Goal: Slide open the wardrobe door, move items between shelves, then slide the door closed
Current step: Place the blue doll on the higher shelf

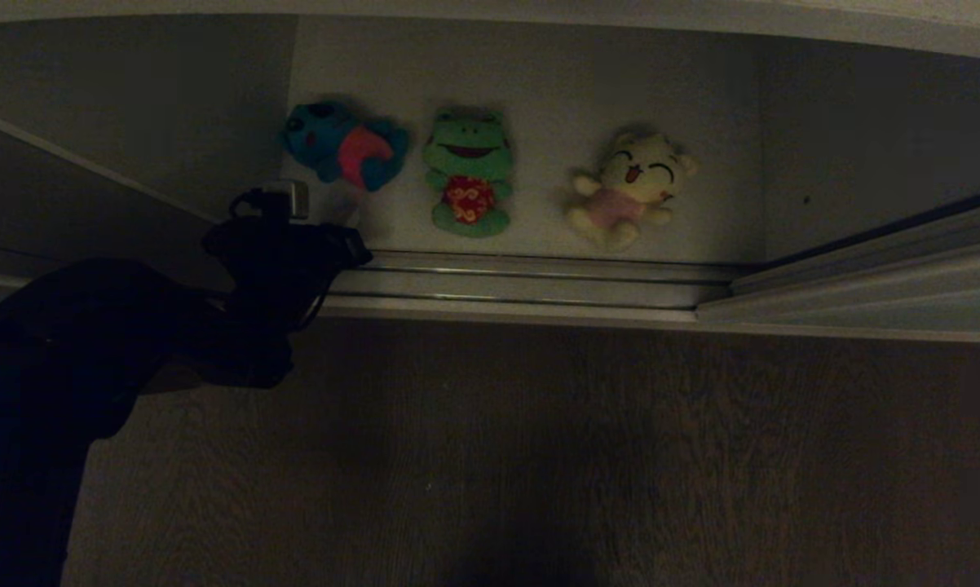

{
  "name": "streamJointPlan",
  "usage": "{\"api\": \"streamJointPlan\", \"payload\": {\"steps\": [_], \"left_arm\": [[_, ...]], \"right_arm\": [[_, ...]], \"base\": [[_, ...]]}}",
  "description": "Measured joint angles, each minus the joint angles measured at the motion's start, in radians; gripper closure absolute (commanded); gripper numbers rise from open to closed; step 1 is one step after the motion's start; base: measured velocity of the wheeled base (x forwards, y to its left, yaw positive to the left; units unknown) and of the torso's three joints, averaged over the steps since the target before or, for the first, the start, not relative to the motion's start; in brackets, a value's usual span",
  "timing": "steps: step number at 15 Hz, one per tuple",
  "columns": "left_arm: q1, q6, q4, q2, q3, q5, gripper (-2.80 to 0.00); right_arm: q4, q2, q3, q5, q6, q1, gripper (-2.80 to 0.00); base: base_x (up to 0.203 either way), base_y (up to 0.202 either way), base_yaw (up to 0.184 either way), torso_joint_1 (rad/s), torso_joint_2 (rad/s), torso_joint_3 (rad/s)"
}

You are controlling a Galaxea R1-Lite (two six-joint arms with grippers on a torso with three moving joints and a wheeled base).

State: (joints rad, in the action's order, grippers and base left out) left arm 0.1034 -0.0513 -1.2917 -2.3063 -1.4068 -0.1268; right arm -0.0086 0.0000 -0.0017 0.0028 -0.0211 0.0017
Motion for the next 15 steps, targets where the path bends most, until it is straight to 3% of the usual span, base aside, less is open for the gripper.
{"api": "streamJointPlan", "payload": {"steps": [6,9,13,14,15], "left_arm": [[0.016,-0.035,0.016,0.100,0.145,0.002,0.00],[0.018,-0.061,0.022,0.164,0.186,0.006,0.00],[0.018,-0.050,0.067,0.219,0.176,0.012,0.00],[0.017,-0.041,0.077,0.224,0.162,0.023,-2.80],[0.016,-0.019,0.093,0.226,0.145,0.039,-2.80]], "right_arm": [[0.000,0.000,0.000,0.000,0.000,0.000,0.00],[0.000,0.000,0.000,0.000,0.000,0.000,0.00],[0.000,0.000,0.000,0.000,0.000,0.000,0.00],[0.000,0.000,0.000,0.000,0.000,0.001,0.00],[0.000,0.000,0.000,0.000,0.000,0.001,0.00]], "base": [[0.000,0.000,0.000,0.000,0.00,0.000],[0.000,0.000,0.000,0.000,0.00,0.000],[0.000,0.000,0.000,0.000,0.00,0.000],[0.000,0.000,0.000,0.000,0.00,0.000],[0.000,0.000,0.000,0.000,0.00,0.000]]}}
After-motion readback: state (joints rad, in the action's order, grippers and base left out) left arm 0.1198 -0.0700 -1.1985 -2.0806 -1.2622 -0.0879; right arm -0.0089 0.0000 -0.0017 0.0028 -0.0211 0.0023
